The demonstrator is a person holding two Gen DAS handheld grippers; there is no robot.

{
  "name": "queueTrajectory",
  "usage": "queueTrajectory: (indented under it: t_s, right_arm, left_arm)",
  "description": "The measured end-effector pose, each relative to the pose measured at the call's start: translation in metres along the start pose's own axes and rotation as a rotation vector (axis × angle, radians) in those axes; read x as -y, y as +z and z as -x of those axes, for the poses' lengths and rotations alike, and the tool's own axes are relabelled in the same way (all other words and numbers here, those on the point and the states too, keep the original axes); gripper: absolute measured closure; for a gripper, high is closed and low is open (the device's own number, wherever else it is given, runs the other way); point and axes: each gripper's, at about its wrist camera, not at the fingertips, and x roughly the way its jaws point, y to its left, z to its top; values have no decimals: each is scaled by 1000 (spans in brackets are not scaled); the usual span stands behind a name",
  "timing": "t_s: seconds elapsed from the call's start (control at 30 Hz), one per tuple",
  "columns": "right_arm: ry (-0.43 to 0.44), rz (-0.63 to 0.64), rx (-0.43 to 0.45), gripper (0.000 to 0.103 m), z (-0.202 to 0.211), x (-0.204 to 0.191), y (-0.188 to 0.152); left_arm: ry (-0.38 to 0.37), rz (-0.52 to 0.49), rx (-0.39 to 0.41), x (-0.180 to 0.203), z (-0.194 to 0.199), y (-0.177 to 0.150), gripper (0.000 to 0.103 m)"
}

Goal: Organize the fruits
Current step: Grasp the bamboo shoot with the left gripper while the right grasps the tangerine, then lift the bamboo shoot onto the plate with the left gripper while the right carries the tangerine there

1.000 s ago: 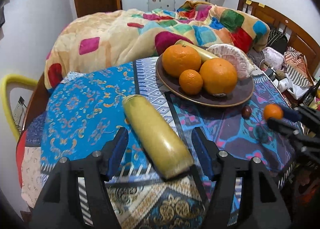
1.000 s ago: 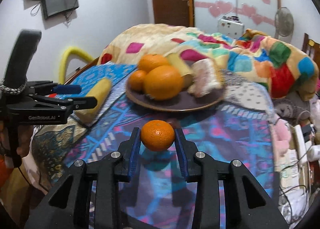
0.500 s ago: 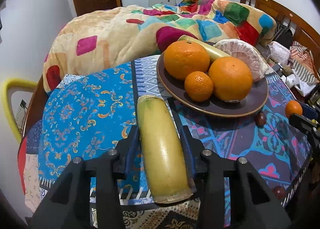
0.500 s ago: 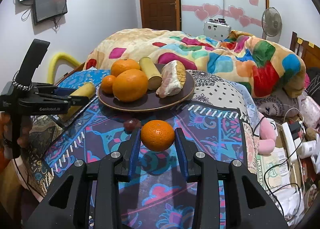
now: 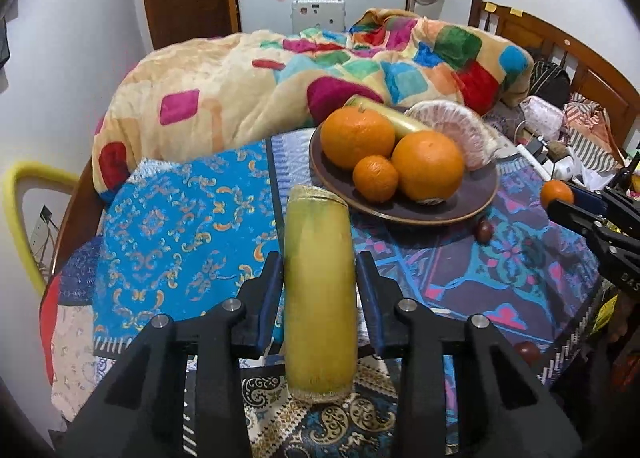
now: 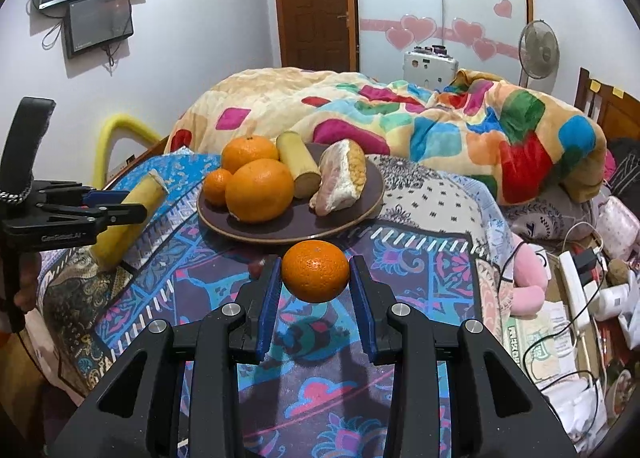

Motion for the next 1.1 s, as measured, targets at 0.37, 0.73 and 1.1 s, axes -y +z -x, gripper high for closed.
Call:
queueTrajectory:
  t_s: [0.37,0.73,1.1]
  right_arm:
    - [-2,-8,47,71,10,2,12]
    - [13,-2,24,71,0,3,9]
    - [20,-6,5,71,-15,8,6]
  left_arm:
    - [-29,-41,116,22,41,23,103]
    - [-1,-108,45,33,0,33,57]
    - [-48,-113,-30,43,-43,29,54]
